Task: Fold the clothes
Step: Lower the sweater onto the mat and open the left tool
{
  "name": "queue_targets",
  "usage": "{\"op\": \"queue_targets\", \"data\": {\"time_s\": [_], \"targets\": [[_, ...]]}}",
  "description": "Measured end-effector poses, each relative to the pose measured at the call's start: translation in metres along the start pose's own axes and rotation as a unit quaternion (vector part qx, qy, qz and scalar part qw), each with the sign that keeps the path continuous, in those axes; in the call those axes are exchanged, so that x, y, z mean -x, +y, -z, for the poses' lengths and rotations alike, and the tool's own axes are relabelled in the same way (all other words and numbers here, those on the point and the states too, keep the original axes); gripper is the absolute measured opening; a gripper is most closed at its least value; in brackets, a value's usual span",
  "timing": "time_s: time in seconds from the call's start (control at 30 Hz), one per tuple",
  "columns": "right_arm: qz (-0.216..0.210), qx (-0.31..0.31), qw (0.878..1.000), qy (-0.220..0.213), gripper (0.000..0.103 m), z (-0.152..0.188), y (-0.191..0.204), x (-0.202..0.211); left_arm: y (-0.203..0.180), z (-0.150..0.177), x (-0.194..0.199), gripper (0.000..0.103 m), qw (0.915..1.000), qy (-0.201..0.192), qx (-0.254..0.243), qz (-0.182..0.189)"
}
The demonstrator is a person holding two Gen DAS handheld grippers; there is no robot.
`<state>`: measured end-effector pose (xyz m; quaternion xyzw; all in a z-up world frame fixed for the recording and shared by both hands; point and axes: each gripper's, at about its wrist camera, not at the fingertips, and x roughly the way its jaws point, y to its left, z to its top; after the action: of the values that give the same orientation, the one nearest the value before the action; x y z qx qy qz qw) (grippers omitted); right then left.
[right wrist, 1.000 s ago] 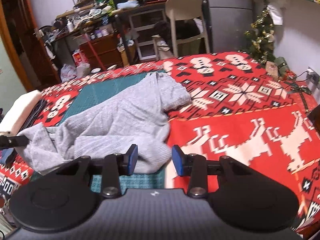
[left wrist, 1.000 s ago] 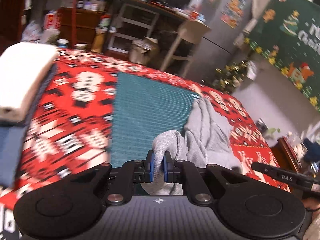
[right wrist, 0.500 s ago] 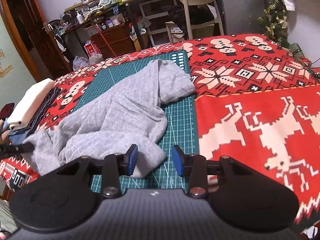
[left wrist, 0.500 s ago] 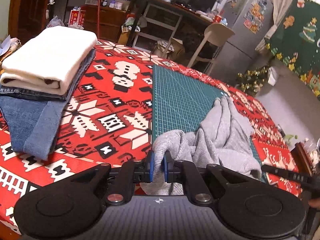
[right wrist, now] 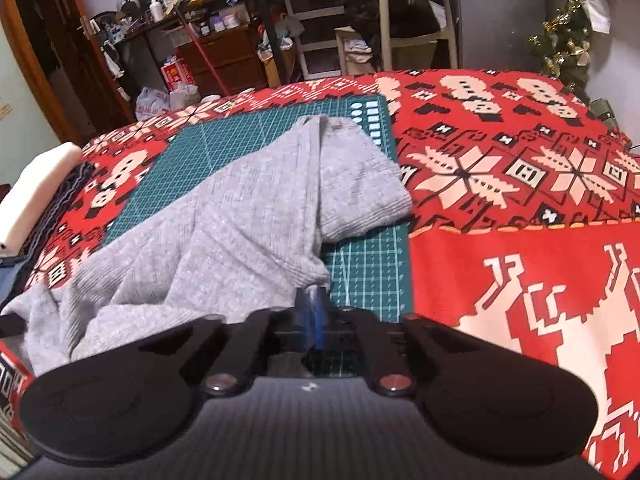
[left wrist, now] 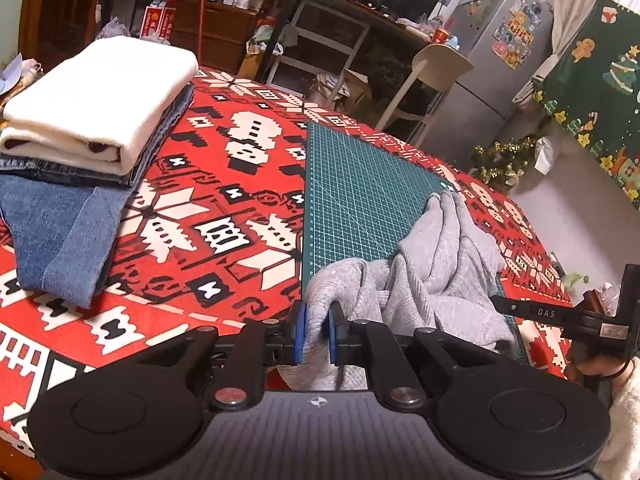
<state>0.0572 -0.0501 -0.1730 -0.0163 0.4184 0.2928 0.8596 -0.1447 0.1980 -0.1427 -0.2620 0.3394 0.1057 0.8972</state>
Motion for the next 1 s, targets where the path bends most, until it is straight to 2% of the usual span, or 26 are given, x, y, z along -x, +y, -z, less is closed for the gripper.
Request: {"op": "queue_targets", "data": {"time_s": [0.2,0.33,0.57,0.67,0.73,0.8,0.87,1.0], "targets": [[0.016,-0.043,0.998,-0.033,0.001,0.013,-0.029,0.039,-0.006,-0.002,0.003,0.013,0.9997,-0.001,-0.014,0.018],[0.022,-0.078,0.996,-0.035,0.001,0.029,-0.053,0.068,-0.014,-0.001,0.003,0.023,0.9988,0.0,-0.029,0.04],[0.041,-0.106,0.993,-0.025,0.001,0.064,-0.076,0.095,-0.031,0.006,0.008,0.027,0.9959,0.0,-0.083,0.038],[0.041,-0.087,0.995,-0.022,0.001,0.072,-0.075,0.097,-0.034,0.008,0.013,0.028,0.9942,-0.002,-0.1,0.04],[0.05,-0.046,0.997,-0.026,0.004,0.072,-0.07,0.1,-0.035,0.009,0.017,0.029,0.9929,-0.002,-0.111,0.042],[0.06,-0.002,0.998,-0.032,0.01,0.071,-0.062,0.105,-0.036,0.011,0.019,0.03,0.9913,0.0,-0.126,0.039],[0.068,0.038,0.996,-0.039,0.01,0.07,-0.054,0.111,-0.037,0.014,0.02,0.031,0.9892,0.004,-0.143,0.032],[0.061,0.083,0.994,-0.045,0.02,0.068,-0.044,0.123,-0.038,0.021,0.02,0.031,0.9841,0.012,-0.176,0.019]]}}
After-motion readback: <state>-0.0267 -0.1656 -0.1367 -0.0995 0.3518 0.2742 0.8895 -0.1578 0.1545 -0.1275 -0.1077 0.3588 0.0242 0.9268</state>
